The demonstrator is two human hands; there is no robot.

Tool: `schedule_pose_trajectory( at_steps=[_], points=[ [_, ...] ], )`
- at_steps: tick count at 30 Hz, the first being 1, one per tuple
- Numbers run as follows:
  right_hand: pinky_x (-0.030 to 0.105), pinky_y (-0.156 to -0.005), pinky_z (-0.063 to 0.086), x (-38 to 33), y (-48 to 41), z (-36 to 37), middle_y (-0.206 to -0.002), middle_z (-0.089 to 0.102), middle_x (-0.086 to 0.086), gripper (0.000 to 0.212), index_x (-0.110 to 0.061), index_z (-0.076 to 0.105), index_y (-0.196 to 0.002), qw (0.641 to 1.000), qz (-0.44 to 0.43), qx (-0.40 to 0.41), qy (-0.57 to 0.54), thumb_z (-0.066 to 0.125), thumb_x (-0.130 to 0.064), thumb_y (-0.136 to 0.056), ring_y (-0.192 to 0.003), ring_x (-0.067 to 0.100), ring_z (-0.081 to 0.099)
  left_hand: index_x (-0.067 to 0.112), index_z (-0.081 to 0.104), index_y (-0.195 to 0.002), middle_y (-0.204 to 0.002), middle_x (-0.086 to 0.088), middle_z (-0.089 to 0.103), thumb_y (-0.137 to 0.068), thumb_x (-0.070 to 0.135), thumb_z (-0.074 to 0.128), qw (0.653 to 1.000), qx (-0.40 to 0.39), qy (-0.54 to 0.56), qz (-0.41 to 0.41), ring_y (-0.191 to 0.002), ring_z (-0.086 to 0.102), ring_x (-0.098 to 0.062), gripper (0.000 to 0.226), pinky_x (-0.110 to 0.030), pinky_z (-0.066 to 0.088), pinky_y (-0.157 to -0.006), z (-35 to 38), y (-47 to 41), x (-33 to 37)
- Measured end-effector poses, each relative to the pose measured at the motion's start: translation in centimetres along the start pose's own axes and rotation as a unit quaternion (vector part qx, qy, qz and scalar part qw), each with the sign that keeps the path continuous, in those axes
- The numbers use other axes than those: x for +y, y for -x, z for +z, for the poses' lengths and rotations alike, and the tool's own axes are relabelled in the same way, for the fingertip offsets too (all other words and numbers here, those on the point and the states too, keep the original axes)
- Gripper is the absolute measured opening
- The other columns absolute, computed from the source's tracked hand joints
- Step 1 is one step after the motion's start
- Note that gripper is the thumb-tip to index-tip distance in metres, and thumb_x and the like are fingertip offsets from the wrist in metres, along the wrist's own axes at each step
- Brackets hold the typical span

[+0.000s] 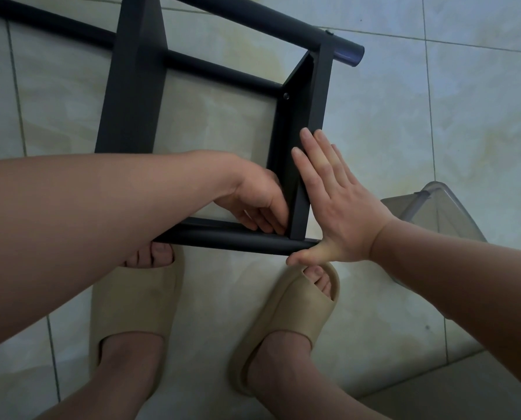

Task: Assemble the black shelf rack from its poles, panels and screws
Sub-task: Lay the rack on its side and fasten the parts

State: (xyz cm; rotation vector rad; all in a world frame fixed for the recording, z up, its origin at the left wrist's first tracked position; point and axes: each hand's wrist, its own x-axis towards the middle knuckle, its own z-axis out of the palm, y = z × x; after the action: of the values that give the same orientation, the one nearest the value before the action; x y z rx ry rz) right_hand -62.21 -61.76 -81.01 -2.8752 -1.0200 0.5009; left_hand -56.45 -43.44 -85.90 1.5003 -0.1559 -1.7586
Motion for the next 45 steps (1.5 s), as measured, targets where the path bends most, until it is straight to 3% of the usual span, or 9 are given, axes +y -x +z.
schedule_pose_trajectory(
  at_steps=[7,13,20,27,36,41,45],
  points=[
    [0.059,-0.125,0.01,0.03,0.01,0.13,-0.166,-0.002,0.026,0.138,0.004,0.005,-0.159,1.0,-0.001,0.003,-0.002,0.037,-0.098,-0.071,-0.155,0.042,-0.006,0.015,0.072,-0.101,-0.089,0.001,0.075,-0.087,0.008,0.07,1.0,-0.001,-0.002,0.014,-0.082,0.068,-0.012,0.015,-0.029,0.05,-0.086,-0.26,0.17,-0.06],
    [0.059,-0.125,0.011,0.07,0.02,0.14,-0.166,-0.002,0.026,0.137,0.004,0.005,-0.158,1.0,-0.001,0.007,-0.002,0.037,-0.097,-0.071,-0.155,0.043,-0.005,0.019,0.071,-0.091,-0.084,0.004,0.075,-0.087,0.006,0.07,1.0,-0.009,0.005,0.022,-0.085,0.067,-0.012,0.014,-0.029,0.05,-0.085,-0.46,0.3,-0.13],
    [0.06,-0.124,0.013,0.02,0.01,0.07,-0.166,-0.001,0.027,0.138,0.005,0.007,-0.158,1.0,-0.002,0.006,0.001,0.038,-0.097,-0.071,-0.155,0.044,-0.004,0.022,0.075,-0.1,-0.093,0.007,0.077,-0.091,0.025,0.066,1.0,-0.009,-0.008,-0.015,-0.095,0.067,-0.015,0.013,-0.033,0.048,-0.092,-0.31,0.45,-0.07],
    [0.061,-0.124,0.014,0.01,-0.01,0.06,-0.166,0.0,0.028,0.139,0.007,0.009,-0.158,1.0,-0.003,0.008,0.004,0.04,-0.096,-0.07,-0.155,0.044,-0.003,0.015,0.072,-0.095,-0.081,0.003,0.072,-0.09,0.012,0.067,1.0,-0.009,0.009,0.002,-0.082,0.064,-0.013,0.008,-0.027,0.05,-0.082,-0.01,0.03,-0.16],
    [0.061,-0.124,0.013,0.02,0.0,0.05,-0.166,-0.001,0.027,0.138,0.006,0.008,-0.158,1.0,-0.001,0.004,0.003,0.04,-0.096,-0.071,-0.155,0.044,-0.005,0.015,0.072,-0.098,-0.091,-0.001,0.074,-0.088,0.007,0.069,1.0,-0.007,0.018,0.018,-0.086,0.068,-0.013,0.013,-0.029,0.051,-0.086,-0.2,-0.03,-0.24],
    [0.06,-0.124,0.011,0.07,0.01,0.09,-0.166,-0.002,0.026,0.138,0.005,0.006,-0.158,1.0,-0.001,0.005,0.001,0.04,-0.097,-0.071,-0.155,0.043,-0.005,0.018,0.071,-0.093,-0.084,0.003,0.074,-0.088,0.005,0.068,0.999,-0.012,0.023,0.025,-0.086,0.067,-0.013,0.014,-0.03,0.051,-0.086,-0.26,0.16,-0.12],
    [0.061,-0.124,0.013,0.09,0.0,0.15,-0.166,-0.001,0.027,0.138,0.005,0.006,-0.158,1.0,-0.003,0.007,0.001,0.038,-0.097,-0.071,-0.155,0.044,-0.004,0.021,0.072,-0.099,-0.091,0.005,0.076,-0.09,0.017,0.066,1.0,-0.007,0.019,0.009,-0.097,0.068,-0.016,0.012,-0.036,0.048,-0.094,-0.21,0.26,-0.12]
  ],
)
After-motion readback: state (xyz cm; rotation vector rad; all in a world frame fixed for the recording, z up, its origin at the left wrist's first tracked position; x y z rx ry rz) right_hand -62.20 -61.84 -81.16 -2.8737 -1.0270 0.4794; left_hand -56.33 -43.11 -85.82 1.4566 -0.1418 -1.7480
